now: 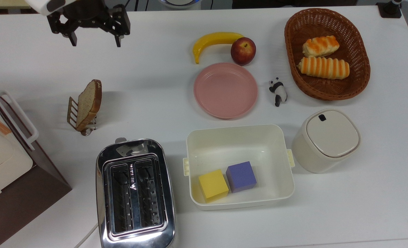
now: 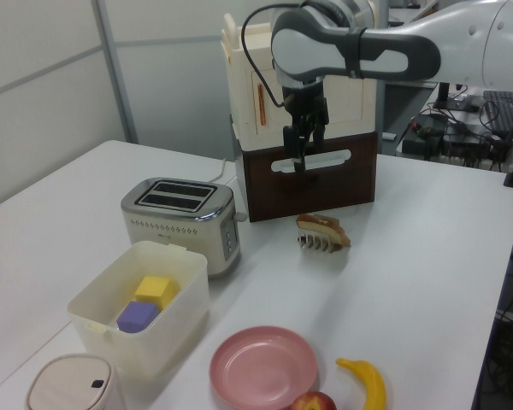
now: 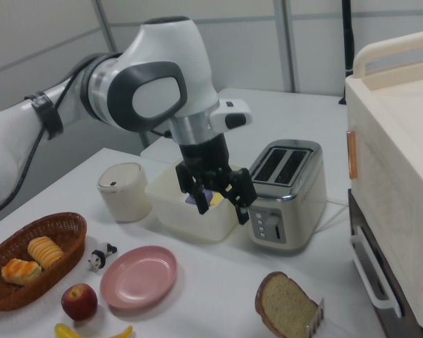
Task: Put the bread in the toaster
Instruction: 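Move the open gripper over the bread slice in the metal rack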
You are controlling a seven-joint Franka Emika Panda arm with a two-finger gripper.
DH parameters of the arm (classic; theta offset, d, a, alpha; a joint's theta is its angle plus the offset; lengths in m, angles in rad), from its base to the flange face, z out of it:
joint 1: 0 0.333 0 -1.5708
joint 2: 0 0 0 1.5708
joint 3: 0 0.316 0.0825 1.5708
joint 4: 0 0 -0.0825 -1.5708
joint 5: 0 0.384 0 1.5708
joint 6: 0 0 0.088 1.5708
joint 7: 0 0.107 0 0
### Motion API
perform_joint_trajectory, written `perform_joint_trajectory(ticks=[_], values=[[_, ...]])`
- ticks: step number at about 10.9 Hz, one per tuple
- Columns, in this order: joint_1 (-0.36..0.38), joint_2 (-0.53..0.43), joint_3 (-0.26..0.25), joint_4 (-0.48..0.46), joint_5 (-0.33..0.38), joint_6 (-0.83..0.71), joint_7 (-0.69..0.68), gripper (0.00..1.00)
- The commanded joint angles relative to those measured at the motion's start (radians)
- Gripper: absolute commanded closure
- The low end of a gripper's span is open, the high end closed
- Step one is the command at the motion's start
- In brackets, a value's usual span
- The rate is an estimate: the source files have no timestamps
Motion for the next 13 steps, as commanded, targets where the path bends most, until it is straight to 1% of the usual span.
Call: perform_joint_trajectory(ticks=[1,3,5,11,12,13], values=[[-0.005,0.020,-0.015,-0.049,-0.058,0.000,-0.013,0.00],[-0.033,0.055,-0.015,-0.049,-0.064,0.015,-0.023,0.00],[-0.033,0.101,-0.015,-0.052,-0.078,0.041,-0.016,0.00],[-0.039,0.213,-0.015,-0.064,-0.081,0.143,-0.009,0.00],[-0.039,0.215,-0.015,-0.069,-0.096,0.144,-0.009,0.00],[-0.037,0.215,-0.014,-0.089,-0.122,0.156,-0.011,0.04]])
